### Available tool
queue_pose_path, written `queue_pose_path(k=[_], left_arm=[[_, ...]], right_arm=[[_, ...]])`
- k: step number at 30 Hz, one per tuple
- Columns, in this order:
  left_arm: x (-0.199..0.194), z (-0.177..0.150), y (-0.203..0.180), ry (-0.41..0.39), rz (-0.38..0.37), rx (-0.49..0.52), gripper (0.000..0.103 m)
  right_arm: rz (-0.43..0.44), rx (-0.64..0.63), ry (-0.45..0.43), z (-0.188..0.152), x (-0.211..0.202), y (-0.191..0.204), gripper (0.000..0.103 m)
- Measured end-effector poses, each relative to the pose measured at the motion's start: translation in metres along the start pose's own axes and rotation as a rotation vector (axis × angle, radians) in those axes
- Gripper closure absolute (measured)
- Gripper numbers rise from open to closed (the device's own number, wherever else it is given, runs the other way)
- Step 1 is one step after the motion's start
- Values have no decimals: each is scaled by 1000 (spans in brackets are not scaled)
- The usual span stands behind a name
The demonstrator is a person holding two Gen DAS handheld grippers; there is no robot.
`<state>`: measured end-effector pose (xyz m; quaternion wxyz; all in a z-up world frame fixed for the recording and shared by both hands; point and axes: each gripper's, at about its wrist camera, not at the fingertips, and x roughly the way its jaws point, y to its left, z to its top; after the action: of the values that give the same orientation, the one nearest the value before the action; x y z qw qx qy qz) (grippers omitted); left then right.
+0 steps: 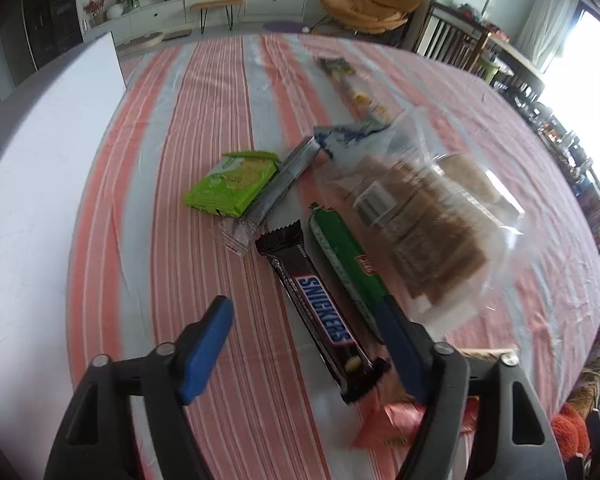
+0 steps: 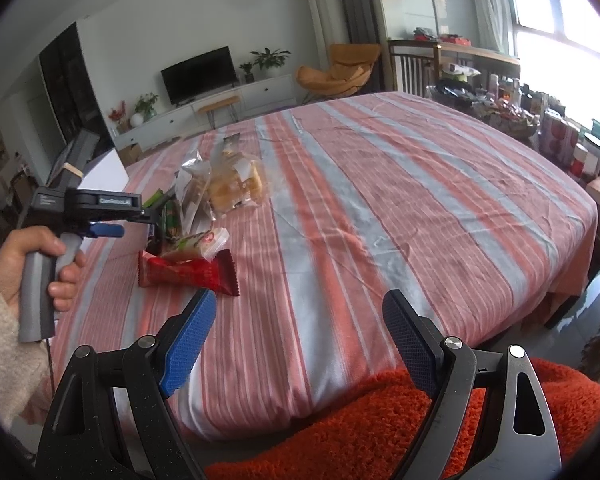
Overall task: Organize snacks
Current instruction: 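Grasp the Snickers bar with the left tool while the right tool grasps the green sausage stick, then carry the Snickers bar and green sausage into the cardboard box and release both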
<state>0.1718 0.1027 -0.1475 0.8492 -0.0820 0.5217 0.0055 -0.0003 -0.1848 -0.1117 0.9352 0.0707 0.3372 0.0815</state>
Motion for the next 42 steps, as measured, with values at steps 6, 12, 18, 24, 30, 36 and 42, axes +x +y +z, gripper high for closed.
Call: queue_pose_path(k=[6, 12, 18, 24, 30, 36, 42], left_arm=[[10, -3, 7, 6, 22, 0, 35], [5, -12, 16, -13, 72, 85, 84], [-14, -26, 32, -21, 16, 78, 86], [-48, -56, 46, -75, -64, -14, 86], [-96, -82, 48, -147, -94, 0, 86], [-127, -93, 55, -199, -89, -1, 86], [-141, -91, 58, -219, -115, -10, 86]], right_arm=[[24, 25, 33, 0, 6, -5, 15], [19, 23, 67, 1, 11, -5, 15], [187, -54, 382, 19, 40, 14, 15], [335, -321, 386, 84, 74, 110, 15], [397, -360, 495, 110, 179, 171, 19], [278, -412, 565, 111, 231, 190, 62], [180, -504, 626, 95, 255, 194, 80]])
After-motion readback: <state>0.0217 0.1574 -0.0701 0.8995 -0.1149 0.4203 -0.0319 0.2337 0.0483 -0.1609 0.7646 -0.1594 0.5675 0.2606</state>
